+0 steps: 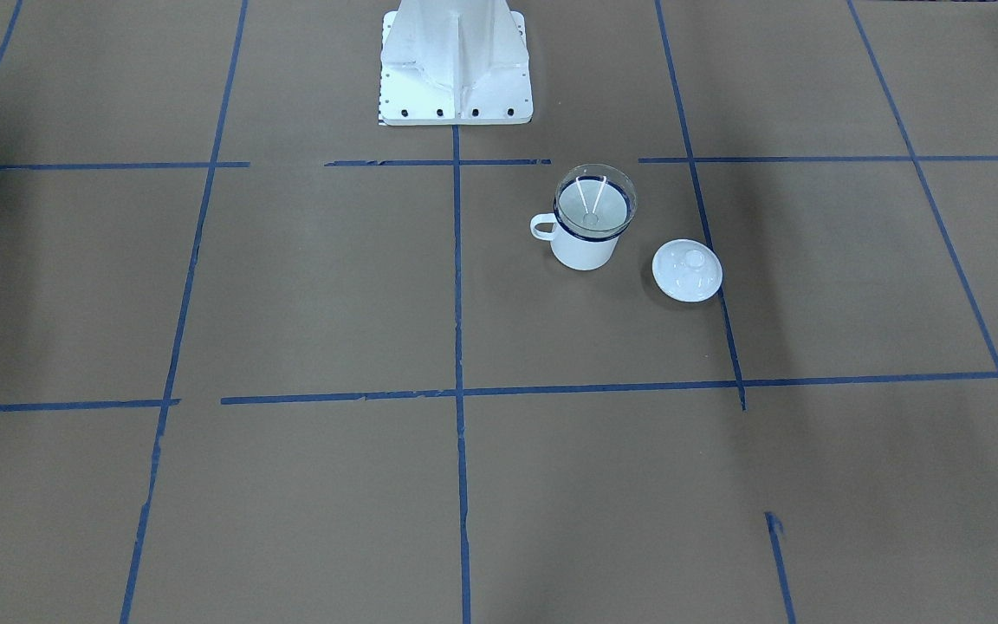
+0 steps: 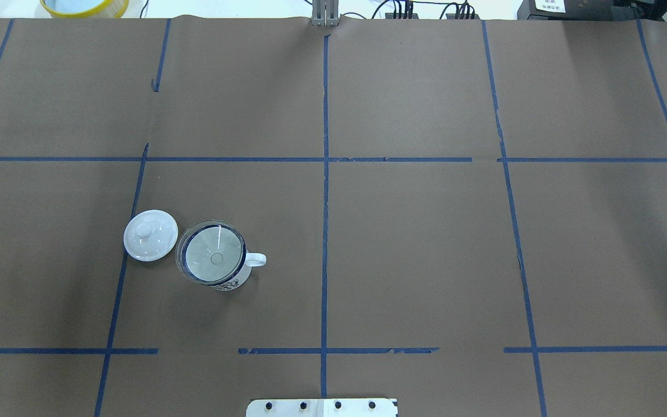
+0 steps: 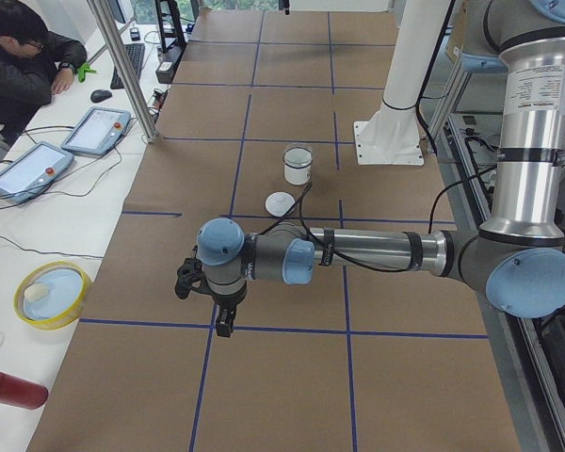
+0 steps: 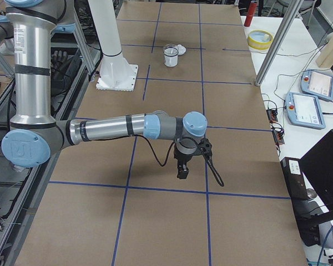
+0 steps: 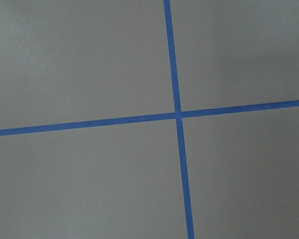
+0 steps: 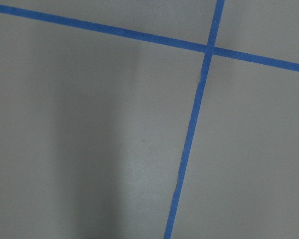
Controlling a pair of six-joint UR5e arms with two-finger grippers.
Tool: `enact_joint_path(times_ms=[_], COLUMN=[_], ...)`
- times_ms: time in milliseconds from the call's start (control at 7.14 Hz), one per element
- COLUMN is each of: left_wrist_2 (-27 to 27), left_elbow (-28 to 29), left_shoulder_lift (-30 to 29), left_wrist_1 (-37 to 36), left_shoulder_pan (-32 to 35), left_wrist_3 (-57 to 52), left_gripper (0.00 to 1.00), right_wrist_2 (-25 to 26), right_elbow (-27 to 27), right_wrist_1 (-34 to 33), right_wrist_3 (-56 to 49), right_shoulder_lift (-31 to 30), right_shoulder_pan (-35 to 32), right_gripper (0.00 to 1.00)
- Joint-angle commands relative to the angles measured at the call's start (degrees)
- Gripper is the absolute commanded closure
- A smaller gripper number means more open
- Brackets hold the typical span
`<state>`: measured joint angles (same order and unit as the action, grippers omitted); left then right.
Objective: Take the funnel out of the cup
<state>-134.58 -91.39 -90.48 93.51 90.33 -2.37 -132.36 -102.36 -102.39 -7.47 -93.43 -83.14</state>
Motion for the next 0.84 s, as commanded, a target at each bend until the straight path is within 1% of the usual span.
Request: enact_joint_path(times_ms=[0,701], left_wrist_2=[-0.4,-0.2], left_elbow=[0.1,0.1], left_shoulder_lift=[0.0,-0.9], left_wrist_1=[0.0,-0.3], left_shoulder_pan=[0.0,0.0], left_wrist_3=[-0.1,0.8], left_gripper=[0.0,0.0], right_wrist_2=[0.0,0.0], right_elbow=[0.1,0.0], right_wrist_1=[0.0,0.0], right_wrist_3=[0.0,0.0], right_shoulder_lift=[0.0,0.0], right_shoulder_pan=[0.0,0.0], right_gripper=[0.0,0.0])
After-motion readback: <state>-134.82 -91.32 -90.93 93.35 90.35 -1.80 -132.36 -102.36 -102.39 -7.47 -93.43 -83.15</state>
